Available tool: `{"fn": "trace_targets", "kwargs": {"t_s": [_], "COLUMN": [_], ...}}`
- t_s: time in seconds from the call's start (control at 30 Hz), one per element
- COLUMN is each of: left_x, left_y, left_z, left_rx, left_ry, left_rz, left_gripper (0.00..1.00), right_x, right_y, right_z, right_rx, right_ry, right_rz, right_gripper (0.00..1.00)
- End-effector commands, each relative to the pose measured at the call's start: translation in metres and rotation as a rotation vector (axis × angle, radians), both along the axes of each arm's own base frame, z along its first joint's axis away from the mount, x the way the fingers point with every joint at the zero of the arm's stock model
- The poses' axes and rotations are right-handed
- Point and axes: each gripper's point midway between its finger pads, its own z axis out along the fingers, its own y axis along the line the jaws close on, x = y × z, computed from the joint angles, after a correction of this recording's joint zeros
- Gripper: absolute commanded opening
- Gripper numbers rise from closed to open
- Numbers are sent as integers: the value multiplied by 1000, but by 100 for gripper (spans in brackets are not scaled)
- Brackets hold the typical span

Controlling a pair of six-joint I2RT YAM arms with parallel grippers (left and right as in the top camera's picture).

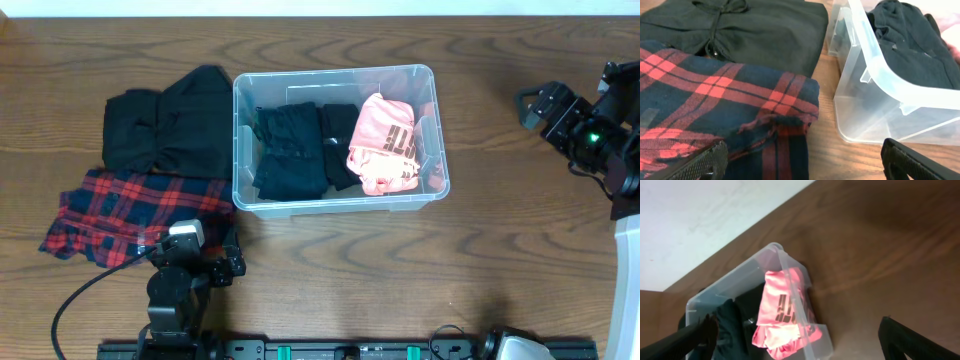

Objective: Pack container

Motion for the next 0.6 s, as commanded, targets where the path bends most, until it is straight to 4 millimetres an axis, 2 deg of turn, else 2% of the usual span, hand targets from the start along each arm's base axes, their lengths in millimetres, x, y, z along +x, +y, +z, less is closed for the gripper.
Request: {"fn": "trace_targets", "kwargs": {"t_s": [0.0,0.1,0.3,0.4,0.47,0.57], "left_x": [-1,-5,-20,-17,-15,-15], "left_y": [1,20,68,71,71,80], "left_z": [26,71,164,203,215,215], "left_rx": [-22,-31,96,103,103,161], "left_ry": [-41,-86,-67,-88,-87,-60], "left_rz": [15,137,392,413,413,454], "left_gripper": [98,98,98,98,98,98], "right_x": [-1,-1,-1,-1,-1,-1], "right_y": [0,0,0,0,0,0], "right_z": [-4,-4,-4,-4,-4,-4], "right_rx": [13,13,13,13,13,13], "right_ry": [17,17,17,18,18,17], "right_rz": [0,0,0,0,0,0], "right_gripper": [99,99,99,99,99,99]}}
